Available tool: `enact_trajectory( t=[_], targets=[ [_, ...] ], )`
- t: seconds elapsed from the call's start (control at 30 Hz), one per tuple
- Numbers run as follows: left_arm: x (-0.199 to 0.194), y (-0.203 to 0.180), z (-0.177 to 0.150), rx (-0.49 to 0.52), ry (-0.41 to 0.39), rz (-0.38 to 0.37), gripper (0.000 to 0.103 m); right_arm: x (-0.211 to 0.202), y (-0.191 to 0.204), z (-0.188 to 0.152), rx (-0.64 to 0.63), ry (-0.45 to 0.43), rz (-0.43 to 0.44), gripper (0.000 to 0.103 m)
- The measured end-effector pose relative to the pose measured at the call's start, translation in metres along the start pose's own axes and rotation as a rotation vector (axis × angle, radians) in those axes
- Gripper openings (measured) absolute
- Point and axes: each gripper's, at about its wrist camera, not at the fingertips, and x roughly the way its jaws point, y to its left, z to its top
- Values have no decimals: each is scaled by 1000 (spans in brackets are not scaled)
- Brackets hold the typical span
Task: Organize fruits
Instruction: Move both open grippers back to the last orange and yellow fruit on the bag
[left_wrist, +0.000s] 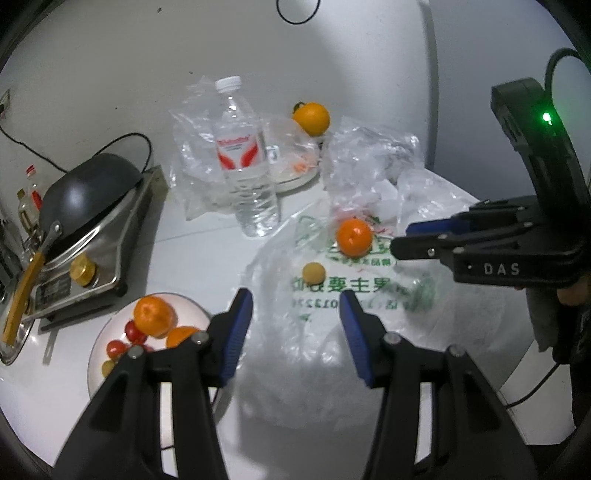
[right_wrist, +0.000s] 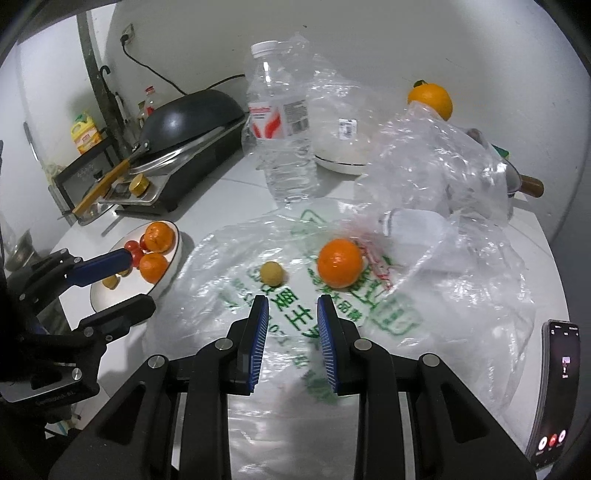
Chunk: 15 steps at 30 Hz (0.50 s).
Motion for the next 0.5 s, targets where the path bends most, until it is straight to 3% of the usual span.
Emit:
enact_trajectory(
  t=[0.5],
  targets=[
    [50,-24,18,43,56,-2,50,11,-39,4,24,1,19,29]
  ],
)
